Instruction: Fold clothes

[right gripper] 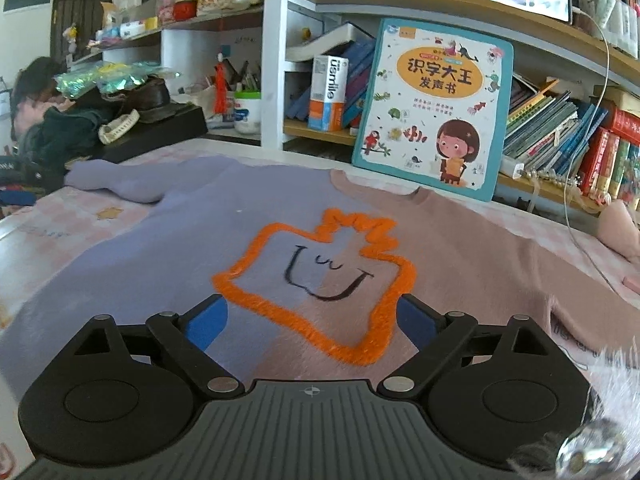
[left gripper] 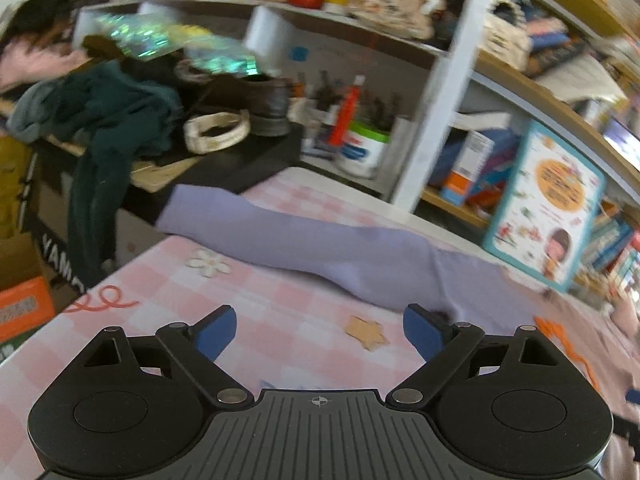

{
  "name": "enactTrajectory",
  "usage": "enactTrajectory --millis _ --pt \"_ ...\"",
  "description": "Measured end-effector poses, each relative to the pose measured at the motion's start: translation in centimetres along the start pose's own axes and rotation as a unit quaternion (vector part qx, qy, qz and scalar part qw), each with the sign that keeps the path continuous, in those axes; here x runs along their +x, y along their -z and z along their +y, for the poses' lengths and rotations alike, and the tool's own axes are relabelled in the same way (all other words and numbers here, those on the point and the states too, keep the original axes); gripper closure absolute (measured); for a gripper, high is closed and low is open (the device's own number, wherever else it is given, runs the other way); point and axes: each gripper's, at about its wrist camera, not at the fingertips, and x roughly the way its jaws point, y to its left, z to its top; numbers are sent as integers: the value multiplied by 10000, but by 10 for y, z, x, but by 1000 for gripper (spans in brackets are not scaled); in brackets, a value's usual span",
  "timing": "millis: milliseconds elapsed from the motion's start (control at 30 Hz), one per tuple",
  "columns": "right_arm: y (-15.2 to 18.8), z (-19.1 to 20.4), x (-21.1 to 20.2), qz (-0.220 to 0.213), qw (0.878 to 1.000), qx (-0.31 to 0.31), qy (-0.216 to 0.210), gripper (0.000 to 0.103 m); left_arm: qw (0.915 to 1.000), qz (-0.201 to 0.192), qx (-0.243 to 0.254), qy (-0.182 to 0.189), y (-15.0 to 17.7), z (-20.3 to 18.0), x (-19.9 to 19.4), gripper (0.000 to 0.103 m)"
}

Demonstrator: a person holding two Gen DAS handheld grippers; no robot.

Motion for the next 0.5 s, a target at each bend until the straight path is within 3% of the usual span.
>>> enactTrajectory --millis 500 --pt "3 -11 29 487 9985 197 -118 8 9913 -100 -754 -1077 -48 63 55 12"
